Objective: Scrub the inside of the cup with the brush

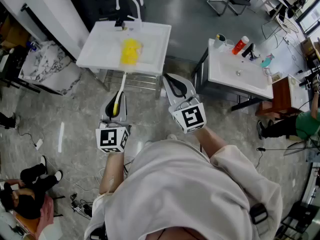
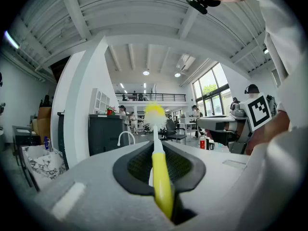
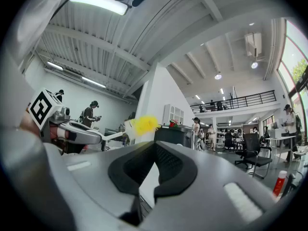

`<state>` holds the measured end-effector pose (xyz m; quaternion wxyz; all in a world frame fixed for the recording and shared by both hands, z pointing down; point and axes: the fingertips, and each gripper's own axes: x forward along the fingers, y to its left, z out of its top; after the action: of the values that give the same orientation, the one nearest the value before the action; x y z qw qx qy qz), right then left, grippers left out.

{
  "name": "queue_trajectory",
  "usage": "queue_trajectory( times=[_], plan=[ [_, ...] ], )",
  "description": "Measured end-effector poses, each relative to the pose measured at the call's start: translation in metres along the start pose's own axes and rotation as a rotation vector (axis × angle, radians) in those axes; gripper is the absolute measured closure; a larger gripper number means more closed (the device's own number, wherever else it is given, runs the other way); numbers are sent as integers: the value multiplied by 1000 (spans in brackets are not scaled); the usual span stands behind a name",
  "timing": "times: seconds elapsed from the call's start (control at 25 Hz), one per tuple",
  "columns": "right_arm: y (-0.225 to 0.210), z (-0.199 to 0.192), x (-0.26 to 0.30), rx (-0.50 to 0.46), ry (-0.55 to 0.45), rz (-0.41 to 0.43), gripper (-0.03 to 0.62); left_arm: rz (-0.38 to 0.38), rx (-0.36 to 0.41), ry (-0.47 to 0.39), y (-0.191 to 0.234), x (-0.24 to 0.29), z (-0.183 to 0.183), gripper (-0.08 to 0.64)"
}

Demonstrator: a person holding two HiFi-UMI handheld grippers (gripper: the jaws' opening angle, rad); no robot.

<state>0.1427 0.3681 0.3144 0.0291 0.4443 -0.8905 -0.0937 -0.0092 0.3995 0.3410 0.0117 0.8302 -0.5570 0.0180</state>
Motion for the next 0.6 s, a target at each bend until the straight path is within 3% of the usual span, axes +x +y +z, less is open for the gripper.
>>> queue_trajectory(
  times=[0.6],
  plan=[
    [17, -7, 17, 3, 0, -1, 594, -21, -4, -2, 11, 2, -5, 518]
  ],
)
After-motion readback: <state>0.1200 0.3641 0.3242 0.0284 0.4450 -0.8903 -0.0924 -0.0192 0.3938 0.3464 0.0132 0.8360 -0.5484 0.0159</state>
